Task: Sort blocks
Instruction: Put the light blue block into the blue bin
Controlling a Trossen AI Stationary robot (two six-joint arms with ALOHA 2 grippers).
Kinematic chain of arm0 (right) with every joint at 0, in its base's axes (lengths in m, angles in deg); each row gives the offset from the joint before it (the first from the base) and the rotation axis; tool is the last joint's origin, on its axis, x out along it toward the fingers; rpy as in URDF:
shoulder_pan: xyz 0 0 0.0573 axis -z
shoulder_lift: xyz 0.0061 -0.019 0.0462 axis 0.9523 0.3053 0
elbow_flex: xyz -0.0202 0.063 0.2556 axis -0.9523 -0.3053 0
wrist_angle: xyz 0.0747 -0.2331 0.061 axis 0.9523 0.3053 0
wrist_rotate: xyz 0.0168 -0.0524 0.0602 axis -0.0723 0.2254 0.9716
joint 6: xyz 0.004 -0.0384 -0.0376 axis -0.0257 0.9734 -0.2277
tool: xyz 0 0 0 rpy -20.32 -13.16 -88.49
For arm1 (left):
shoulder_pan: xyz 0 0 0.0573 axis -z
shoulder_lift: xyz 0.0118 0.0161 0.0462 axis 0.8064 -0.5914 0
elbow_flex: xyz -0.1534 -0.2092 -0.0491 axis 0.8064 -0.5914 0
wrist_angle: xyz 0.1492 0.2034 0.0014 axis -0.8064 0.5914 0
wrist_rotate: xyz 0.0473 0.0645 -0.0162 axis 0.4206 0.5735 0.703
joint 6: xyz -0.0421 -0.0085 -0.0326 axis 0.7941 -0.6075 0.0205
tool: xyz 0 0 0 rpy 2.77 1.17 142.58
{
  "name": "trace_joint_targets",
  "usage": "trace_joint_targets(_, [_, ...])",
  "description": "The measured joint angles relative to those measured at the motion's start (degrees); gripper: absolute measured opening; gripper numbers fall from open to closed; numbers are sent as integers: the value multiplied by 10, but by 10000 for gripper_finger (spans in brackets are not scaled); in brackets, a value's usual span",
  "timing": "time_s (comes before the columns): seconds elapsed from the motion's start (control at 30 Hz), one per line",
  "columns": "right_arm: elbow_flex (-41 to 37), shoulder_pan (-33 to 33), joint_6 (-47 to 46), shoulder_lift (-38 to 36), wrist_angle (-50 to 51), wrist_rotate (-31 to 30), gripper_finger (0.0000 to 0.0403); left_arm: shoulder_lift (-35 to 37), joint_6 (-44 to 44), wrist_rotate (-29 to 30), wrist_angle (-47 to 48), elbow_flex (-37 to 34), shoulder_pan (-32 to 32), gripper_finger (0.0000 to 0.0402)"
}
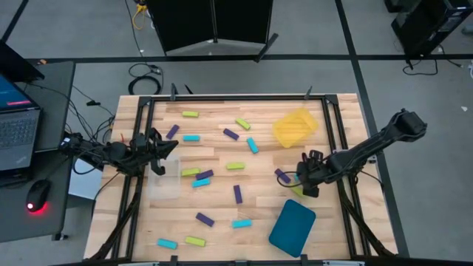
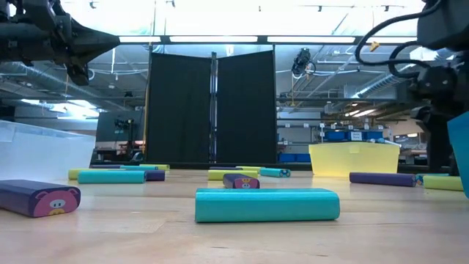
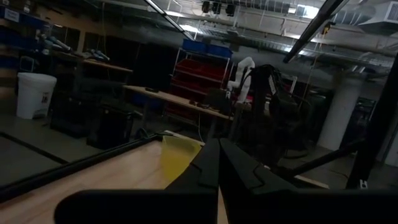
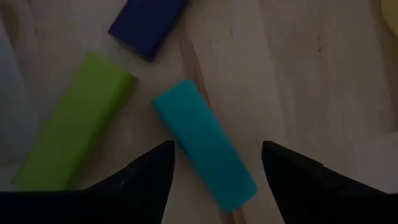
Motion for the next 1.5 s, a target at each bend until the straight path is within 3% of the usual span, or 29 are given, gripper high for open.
trace_joint_targets(0.33, [-23,4,14,42,-59,12,239,-1,0,0,2,0,0,11])
trace_joint_targets(0.67, [-24,7,-27,38,-67,24,113,-8,15,2,8,0,0,11])
trace_joint_targets(0.9, [-27,1,-71,22,-65,3,113,-8,15,2,8,0,0,11])
trace_joint_targets(1.03, [-31,-16,-97,-26,-52,-70,113,-8,26,17,8,0,0,11])
trace_joint_targets(1.23, [-26,-51,-131,-117,-41,-103,113,-8,39,30,12,0,0,11])
trace_joint_targets(1.37, [-7,-88,-105,-165,-83,-101,113,-8,43,30,12,0,0,11])
trace_joint_targets(1.5, [3,-126,-72,-190,-206,-45,113,-8,45,30,12,0,0,11])
